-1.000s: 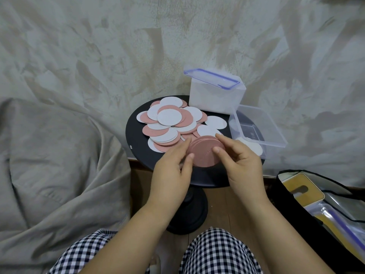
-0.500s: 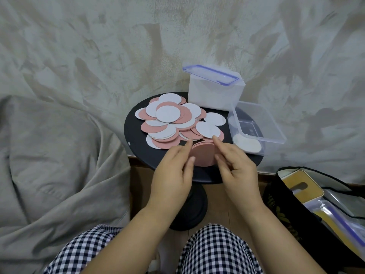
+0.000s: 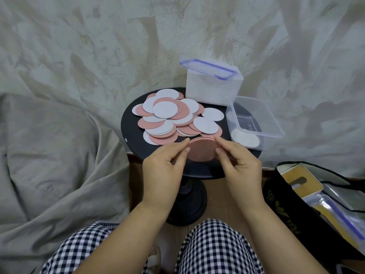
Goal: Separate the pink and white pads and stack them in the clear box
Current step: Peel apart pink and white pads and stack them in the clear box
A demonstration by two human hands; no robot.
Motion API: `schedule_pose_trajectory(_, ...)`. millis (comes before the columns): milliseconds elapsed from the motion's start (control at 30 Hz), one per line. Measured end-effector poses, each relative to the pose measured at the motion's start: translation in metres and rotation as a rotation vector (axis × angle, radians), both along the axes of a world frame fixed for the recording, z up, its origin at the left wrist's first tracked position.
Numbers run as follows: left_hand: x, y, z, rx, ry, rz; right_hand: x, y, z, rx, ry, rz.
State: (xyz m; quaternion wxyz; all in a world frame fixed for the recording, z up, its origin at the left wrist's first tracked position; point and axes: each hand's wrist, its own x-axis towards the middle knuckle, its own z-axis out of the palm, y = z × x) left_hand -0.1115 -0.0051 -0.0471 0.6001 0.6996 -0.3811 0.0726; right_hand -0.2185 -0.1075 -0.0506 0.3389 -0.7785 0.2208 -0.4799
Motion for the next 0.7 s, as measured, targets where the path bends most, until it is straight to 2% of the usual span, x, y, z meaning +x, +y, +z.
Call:
schedule_pose_trajectory(200,-0.003,0.000,-0.002,-0.005,0.123,-0.039,-0.004,-0.002,-0.003,-0.005,-0.003,0.013)
schedule_pose_trajectory(500,-0.003,-0.002,0.003,0.001,0.013,-0.033,-0.005,-0.008,0.001,0.010,-0.028,0.022)
schedule_pose_trajectory(700,-0.005,-0.010,0.008,0.010,0.141,-0.090,-0.015,-0.014,0.013,0.045,0.012,0.063)
